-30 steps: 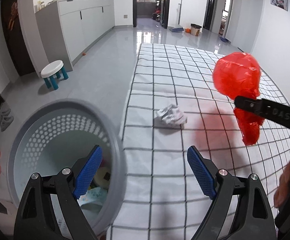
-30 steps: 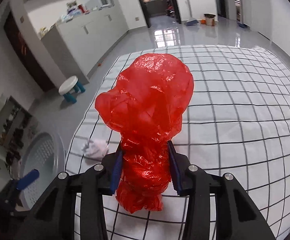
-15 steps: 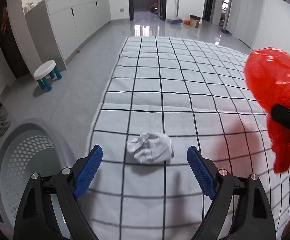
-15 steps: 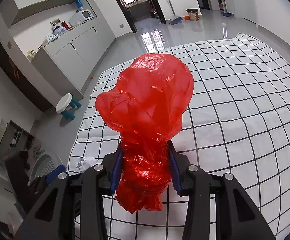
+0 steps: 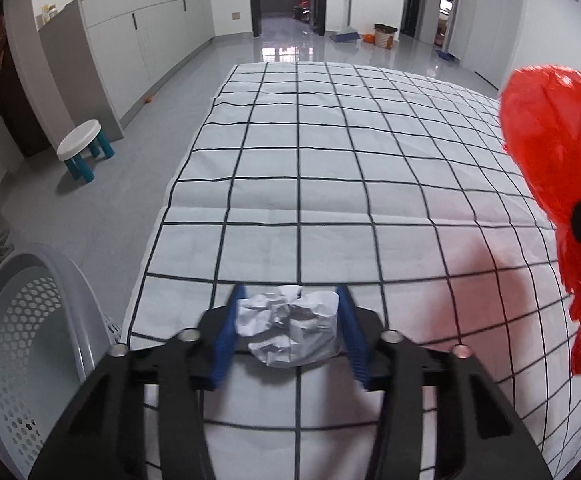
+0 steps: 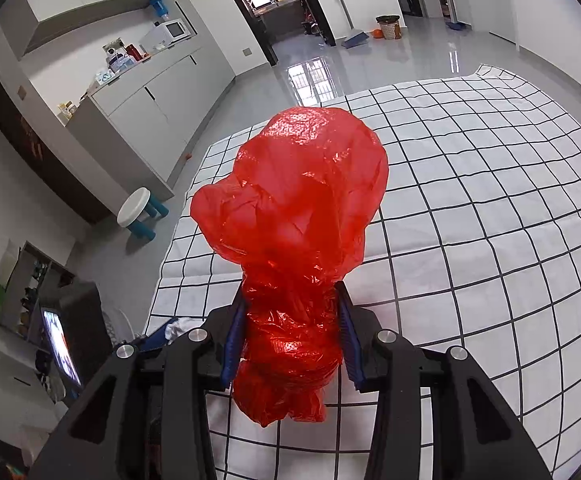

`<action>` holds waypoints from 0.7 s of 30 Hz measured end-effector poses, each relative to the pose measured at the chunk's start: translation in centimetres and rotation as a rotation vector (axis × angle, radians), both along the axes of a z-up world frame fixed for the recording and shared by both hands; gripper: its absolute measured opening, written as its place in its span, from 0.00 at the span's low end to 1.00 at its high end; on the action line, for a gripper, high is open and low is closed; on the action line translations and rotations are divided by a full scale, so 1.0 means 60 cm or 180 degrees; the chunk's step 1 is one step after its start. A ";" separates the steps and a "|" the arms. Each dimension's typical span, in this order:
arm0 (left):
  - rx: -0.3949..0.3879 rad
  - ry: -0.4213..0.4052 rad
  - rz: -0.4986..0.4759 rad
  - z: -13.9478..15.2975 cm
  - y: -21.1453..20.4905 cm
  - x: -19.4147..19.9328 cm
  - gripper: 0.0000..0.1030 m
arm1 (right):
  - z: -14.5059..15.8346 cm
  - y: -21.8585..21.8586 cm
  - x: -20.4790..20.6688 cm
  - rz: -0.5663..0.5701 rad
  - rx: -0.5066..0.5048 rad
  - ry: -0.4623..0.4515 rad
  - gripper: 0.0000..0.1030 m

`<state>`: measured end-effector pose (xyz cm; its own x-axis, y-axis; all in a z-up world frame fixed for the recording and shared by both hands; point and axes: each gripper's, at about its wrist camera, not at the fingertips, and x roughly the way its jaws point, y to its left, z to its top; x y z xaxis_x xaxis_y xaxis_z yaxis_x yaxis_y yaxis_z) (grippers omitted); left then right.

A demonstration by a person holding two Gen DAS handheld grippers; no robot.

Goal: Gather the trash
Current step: 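Carry the red bag and white paper over the grey basket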

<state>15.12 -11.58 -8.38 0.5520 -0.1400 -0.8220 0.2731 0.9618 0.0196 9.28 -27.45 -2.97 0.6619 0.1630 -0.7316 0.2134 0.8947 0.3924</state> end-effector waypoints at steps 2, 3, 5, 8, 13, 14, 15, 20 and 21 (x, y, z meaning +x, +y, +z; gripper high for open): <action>0.0010 -0.0009 -0.0013 0.003 0.000 -0.009 0.37 | 0.001 0.000 0.000 -0.0008 0.0019 -0.0007 0.39; 0.0008 -0.0012 -0.0017 0.005 0.001 -0.013 0.37 | 0.001 0.000 0.000 -0.0009 0.0024 -0.0009 0.39; 0.0002 -0.0055 -0.0016 0.014 0.008 -0.026 0.37 | 0.001 0.002 0.001 0.0000 0.0031 -0.0010 0.39; -0.0024 -0.0154 0.0002 0.036 0.025 -0.049 0.37 | 0.001 0.011 0.002 0.0043 0.0051 -0.0018 0.39; -0.0116 -0.0341 0.0132 0.089 0.075 -0.083 0.37 | 0.009 0.039 0.006 0.0159 0.0118 -0.0069 0.39; -0.0126 -0.0379 0.0170 0.099 0.088 -0.088 0.37 | 0.010 0.048 0.008 0.0186 0.0131 -0.0077 0.39; -0.0128 -0.0401 0.0198 0.106 0.098 -0.090 0.37 | 0.012 0.056 0.009 0.0213 0.0143 -0.0082 0.39; -0.0069 -0.0490 0.0398 0.131 0.170 -0.111 0.37 | 0.024 0.122 0.015 0.0410 0.0203 -0.0155 0.39; -0.0045 -0.0507 0.0433 0.134 0.181 -0.114 0.37 | 0.027 0.138 0.015 0.0461 0.0198 -0.0183 0.39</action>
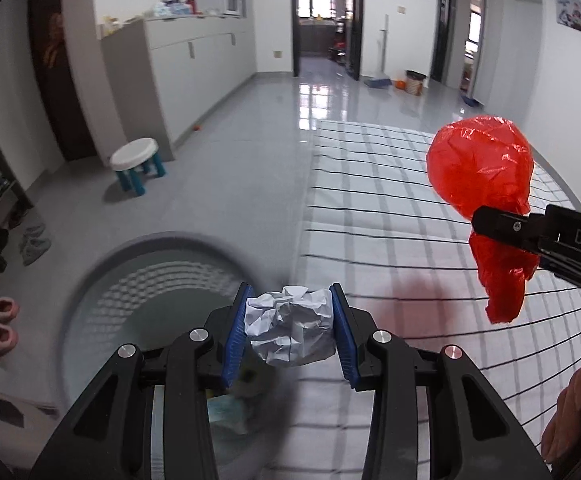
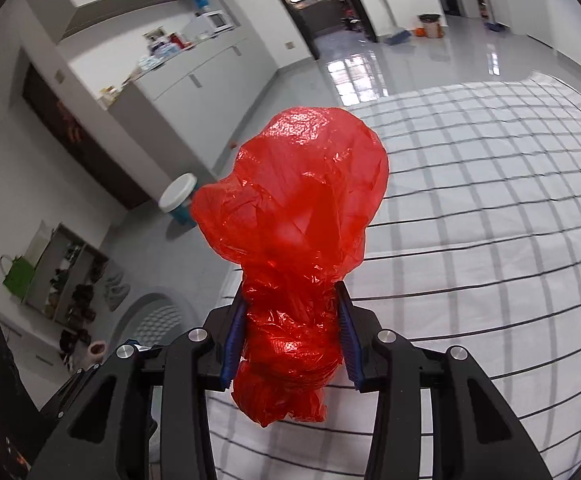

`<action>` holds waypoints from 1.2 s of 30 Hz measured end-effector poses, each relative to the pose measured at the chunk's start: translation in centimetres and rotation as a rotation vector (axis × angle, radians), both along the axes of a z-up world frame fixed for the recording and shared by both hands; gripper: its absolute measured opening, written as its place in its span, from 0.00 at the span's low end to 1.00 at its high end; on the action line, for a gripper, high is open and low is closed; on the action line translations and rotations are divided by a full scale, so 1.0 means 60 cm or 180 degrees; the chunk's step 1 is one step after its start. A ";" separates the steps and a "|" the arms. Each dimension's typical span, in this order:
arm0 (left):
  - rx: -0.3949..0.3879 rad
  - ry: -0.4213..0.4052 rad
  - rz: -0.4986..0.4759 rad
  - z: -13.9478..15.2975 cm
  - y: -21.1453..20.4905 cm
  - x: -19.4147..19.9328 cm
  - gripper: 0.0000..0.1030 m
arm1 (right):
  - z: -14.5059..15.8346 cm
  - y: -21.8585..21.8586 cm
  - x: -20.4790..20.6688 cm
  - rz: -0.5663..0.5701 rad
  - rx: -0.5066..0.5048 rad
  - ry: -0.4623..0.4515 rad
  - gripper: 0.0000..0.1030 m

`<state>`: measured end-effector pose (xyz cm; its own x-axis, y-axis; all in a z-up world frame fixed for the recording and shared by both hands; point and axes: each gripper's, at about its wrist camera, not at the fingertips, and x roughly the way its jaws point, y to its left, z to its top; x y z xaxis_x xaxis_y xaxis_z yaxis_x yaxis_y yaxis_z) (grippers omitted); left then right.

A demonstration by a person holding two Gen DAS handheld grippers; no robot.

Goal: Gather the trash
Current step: 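Carry the red bag and white paper over the grey basket, then open both grippers to drop the red bag and paper into the basket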

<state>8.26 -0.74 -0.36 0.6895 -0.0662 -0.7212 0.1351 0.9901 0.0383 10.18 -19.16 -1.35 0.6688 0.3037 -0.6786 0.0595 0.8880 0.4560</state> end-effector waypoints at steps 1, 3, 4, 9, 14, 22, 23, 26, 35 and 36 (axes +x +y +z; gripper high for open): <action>0.0030 -0.0024 0.0057 0.004 0.019 -0.006 0.37 | 0.003 0.018 0.000 0.0058 0.0000 -0.0032 0.39; 0.0058 -0.0052 0.0169 0.010 0.054 -0.014 0.37 | 0.008 0.049 0.002 0.0176 0.0017 -0.0072 0.39; 0.0065 -0.0059 0.0219 0.012 0.069 -0.017 0.37 | 0.009 0.061 0.002 0.0226 0.0023 -0.0084 0.39; 0.0114 -0.0090 0.0514 0.015 0.145 -0.028 0.37 | 0.018 0.150 -0.002 0.0564 -0.0135 -0.0223 0.39; 0.0116 -0.0079 0.0687 0.012 0.192 -0.026 0.38 | 0.015 0.221 -0.001 0.0901 -0.0216 -0.0243 0.39; 0.0084 0.0032 0.0815 -0.011 0.233 -0.024 0.40 | -0.001 0.297 0.006 0.1240 -0.0280 -0.0146 0.39; 0.0069 0.0040 0.0825 -0.012 0.236 -0.023 0.41 | -0.004 0.305 0.008 0.1271 -0.0291 -0.0123 0.39; 0.0009 0.0049 0.0869 -0.014 0.247 -0.026 0.43 | -0.013 0.318 0.008 0.1333 -0.0328 -0.0077 0.39; -0.0126 0.0013 0.0981 -0.008 0.268 -0.030 0.66 | -0.011 0.330 0.019 0.1343 -0.0410 -0.0084 0.69; -0.0127 0.0006 0.0978 -0.008 0.267 -0.031 0.67 | -0.011 0.329 0.018 0.1337 -0.0401 -0.0092 0.69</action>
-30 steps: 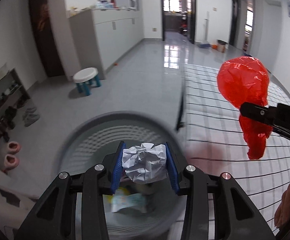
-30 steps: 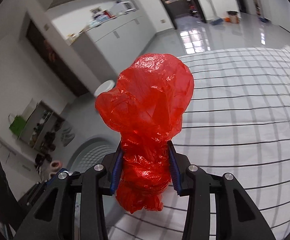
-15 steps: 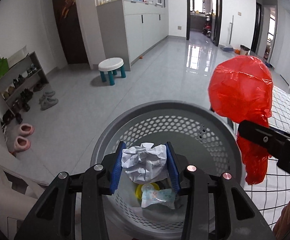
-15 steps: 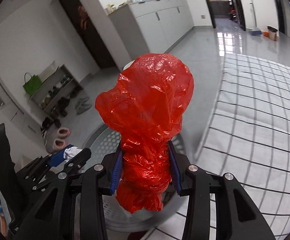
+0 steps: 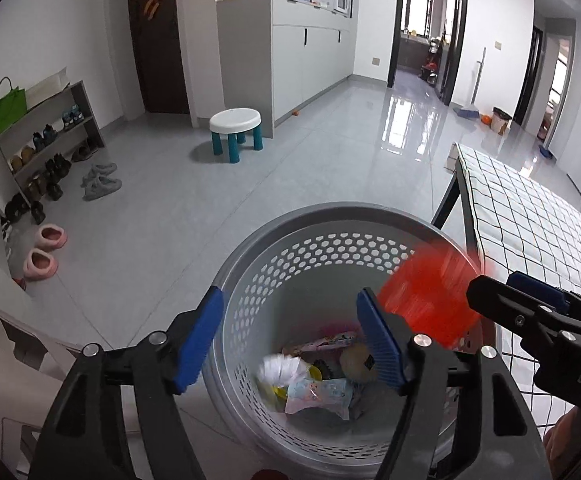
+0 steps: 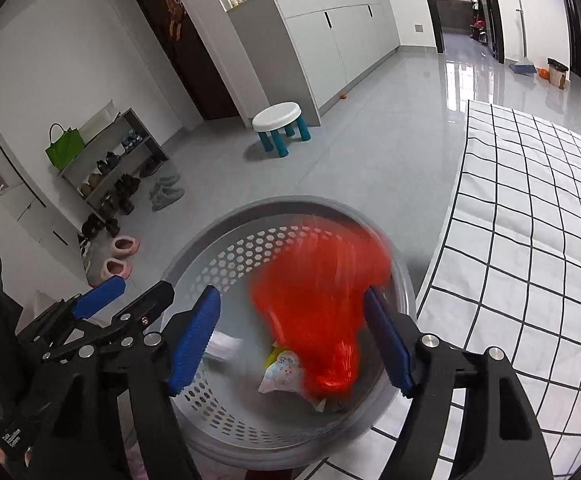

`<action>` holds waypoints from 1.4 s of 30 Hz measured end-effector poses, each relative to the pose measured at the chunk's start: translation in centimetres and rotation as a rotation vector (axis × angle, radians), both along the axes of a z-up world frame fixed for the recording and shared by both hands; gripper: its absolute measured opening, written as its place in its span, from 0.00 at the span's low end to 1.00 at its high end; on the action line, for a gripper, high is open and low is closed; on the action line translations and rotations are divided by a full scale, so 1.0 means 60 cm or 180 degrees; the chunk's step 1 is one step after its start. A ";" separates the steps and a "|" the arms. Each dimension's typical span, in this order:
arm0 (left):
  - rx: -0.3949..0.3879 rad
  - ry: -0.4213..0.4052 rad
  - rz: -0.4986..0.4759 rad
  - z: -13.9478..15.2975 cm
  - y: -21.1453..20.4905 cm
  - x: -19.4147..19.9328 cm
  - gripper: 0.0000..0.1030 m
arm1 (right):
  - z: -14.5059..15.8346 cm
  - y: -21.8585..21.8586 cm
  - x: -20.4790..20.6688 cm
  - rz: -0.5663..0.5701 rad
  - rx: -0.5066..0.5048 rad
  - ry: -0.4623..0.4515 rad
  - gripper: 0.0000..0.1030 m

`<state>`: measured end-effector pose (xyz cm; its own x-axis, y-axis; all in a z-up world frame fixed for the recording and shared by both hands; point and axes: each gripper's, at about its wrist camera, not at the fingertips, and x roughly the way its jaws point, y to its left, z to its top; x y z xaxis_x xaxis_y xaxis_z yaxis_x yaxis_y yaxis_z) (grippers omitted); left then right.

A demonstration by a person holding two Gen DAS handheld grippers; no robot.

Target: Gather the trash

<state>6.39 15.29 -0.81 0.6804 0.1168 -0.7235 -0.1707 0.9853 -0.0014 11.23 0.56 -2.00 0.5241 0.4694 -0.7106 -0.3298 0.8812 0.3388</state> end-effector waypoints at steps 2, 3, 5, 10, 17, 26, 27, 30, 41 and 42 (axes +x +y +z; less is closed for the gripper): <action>0.0017 -0.0007 -0.0002 -0.001 -0.001 -0.001 0.68 | -0.001 -0.003 -0.002 -0.0015 0.0008 0.0002 0.69; 0.0024 -0.0007 -0.0001 -0.001 -0.001 0.000 0.69 | -0.002 -0.004 -0.002 -0.0024 0.0007 0.0006 0.69; 0.0024 -0.0010 -0.0001 0.000 0.000 0.001 0.70 | -0.006 -0.009 -0.005 -0.0040 0.0005 0.0015 0.69; 0.0051 -0.0030 0.0006 -0.001 0.001 -0.001 0.72 | -0.008 -0.009 -0.009 -0.0052 -0.0005 0.0007 0.69; 0.0091 -0.0056 0.0019 0.005 0.001 -0.004 0.81 | -0.010 -0.008 -0.013 -0.0089 -0.0025 0.0004 0.69; 0.0127 -0.0074 0.0057 0.006 0.006 -0.006 0.88 | -0.012 -0.008 -0.016 -0.0148 -0.0068 -0.0008 0.70; 0.0133 -0.0077 0.0060 0.006 0.005 -0.006 0.88 | -0.013 -0.009 -0.019 -0.0151 -0.0076 -0.0013 0.70; 0.0143 -0.0083 0.0070 0.007 0.006 -0.007 0.89 | -0.014 -0.008 -0.019 -0.0154 -0.0110 -0.0023 0.70; 0.0168 -0.0094 0.0096 0.010 0.005 -0.007 0.92 | -0.017 -0.010 -0.019 -0.0182 -0.0164 -0.0017 0.70; 0.0167 -0.0092 0.0097 0.010 0.005 -0.007 0.92 | -0.018 -0.010 -0.019 -0.0182 -0.0167 -0.0014 0.70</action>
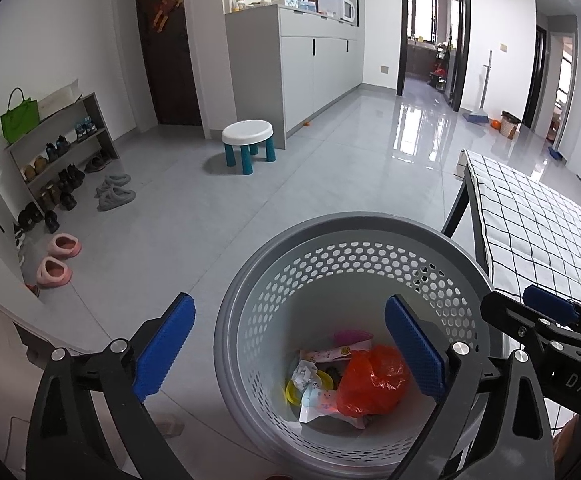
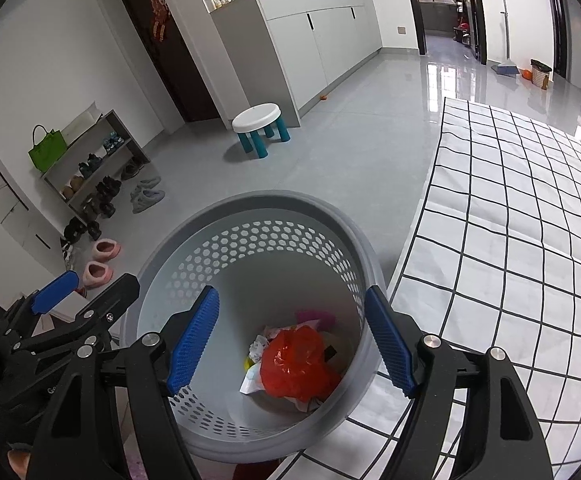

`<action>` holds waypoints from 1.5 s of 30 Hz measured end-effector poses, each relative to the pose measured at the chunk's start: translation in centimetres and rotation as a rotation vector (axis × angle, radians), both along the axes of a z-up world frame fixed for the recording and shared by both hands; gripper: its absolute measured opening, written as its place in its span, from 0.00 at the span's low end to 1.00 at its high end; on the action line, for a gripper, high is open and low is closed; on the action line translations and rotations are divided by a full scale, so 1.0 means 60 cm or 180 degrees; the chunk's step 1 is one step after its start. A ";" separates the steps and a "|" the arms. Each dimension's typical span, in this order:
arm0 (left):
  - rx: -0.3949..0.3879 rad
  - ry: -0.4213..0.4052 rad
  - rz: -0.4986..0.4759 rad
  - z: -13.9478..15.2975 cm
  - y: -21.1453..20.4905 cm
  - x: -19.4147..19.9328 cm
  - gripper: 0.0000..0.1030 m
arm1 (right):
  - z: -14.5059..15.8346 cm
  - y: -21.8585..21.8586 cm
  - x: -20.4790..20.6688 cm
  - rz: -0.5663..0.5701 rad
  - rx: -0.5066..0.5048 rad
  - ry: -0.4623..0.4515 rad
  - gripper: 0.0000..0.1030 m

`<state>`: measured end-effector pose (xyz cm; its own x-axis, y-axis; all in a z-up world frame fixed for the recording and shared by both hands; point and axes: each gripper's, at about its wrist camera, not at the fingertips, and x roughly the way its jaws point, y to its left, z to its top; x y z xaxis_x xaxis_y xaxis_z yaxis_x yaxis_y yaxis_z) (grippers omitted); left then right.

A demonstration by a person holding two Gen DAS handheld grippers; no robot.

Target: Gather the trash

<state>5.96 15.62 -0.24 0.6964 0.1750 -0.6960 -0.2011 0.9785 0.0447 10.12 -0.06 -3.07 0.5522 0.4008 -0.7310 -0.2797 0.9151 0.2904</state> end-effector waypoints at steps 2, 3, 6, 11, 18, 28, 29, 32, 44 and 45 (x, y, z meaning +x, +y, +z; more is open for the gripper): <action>-0.0002 0.0000 0.0000 0.001 0.000 0.000 0.93 | 0.000 -0.001 0.001 -0.0003 -0.0004 0.0005 0.70; 0.0001 -0.0002 -0.0001 0.001 0.000 0.000 0.93 | 0.000 -0.002 0.002 -0.0005 -0.0003 0.0006 0.70; 0.0007 0.0000 0.0002 0.000 0.000 0.000 0.94 | 0.000 -0.004 0.003 -0.0011 -0.0001 -0.0001 0.70; 0.0002 0.0013 0.0013 0.002 0.004 0.001 0.94 | -0.001 -0.004 0.002 -0.0011 -0.0008 0.0009 0.70; 0.0009 0.0032 0.0018 0.000 0.001 -0.001 0.94 | -0.001 -0.005 0.002 -0.0011 -0.0010 0.0012 0.70; 0.0047 0.0037 0.0025 -0.003 -0.006 0.000 0.94 | -0.003 -0.006 0.000 -0.0014 -0.0014 0.0007 0.70; 0.0046 0.0037 0.0026 -0.003 -0.006 0.000 0.94 | -0.003 -0.006 0.001 -0.0013 -0.0014 0.0009 0.70; 0.0057 0.0026 0.0034 -0.002 -0.007 -0.001 0.94 | -0.004 -0.006 0.001 -0.0009 -0.0009 0.0011 0.70; 0.0043 0.0008 0.0032 0.002 -0.005 -0.002 0.94 | -0.007 -0.009 -0.002 -0.0011 -0.0015 0.0007 0.70; 0.0044 0.0012 0.0030 0.002 -0.005 -0.001 0.94 | -0.006 -0.009 -0.002 -0.0012 -0.0015 0.0006 0.70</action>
